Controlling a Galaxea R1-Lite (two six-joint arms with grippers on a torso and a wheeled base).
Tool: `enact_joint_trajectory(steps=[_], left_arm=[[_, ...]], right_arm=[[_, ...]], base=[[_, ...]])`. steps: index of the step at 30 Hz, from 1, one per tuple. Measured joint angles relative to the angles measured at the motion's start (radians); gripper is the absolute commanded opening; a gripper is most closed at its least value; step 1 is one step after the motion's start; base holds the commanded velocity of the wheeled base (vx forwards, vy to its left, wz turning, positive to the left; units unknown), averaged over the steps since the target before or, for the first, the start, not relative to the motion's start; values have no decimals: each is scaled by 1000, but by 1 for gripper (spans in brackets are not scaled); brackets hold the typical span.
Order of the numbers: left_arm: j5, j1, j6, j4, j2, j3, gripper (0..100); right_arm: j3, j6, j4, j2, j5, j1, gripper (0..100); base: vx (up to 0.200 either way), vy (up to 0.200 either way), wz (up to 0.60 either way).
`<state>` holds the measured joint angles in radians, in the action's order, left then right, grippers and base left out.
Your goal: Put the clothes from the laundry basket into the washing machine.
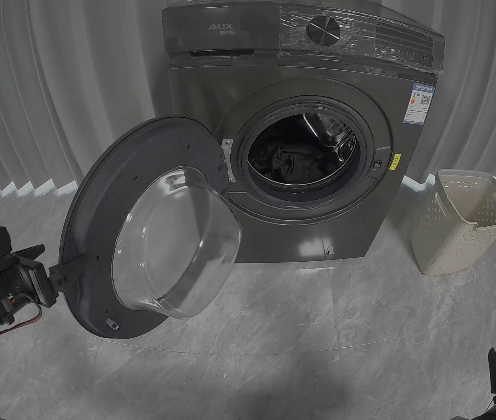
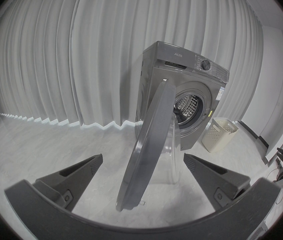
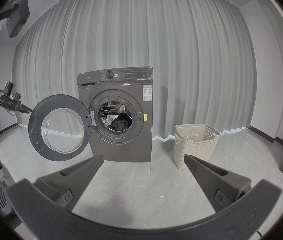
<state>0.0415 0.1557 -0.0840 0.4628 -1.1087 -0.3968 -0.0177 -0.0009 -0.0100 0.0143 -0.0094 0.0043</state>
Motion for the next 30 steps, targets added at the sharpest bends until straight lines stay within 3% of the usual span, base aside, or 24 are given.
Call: enact_joint_trajectory(steps=[6, 9, 17, 23, 30], left_arm=[[38, 46, -10, 79, -97, 0, 100], [48, 97, -50, 89, -109, 9, 100], [67, 276, -112, 95, -79, 24, 100], [48, 410, -169, 80, -24, 24, 100], [1, 415, -179, 71, 51, 23, 100]], right_arm=[[0, 0, 0, 0, 0, 0, 100], [0, 0, 0, 0, 0, 0, 100], [0, 0, 0, 1, 0, 0, 100], [0, 0, 0, 1, 0, 0, 100], [0, 0, 0, 1, 0, 0, 100]], base=[[0, 0, 0], [0, 0, 0], [0, 0, 0], [0, 0, 0], [0, 0, 0]])
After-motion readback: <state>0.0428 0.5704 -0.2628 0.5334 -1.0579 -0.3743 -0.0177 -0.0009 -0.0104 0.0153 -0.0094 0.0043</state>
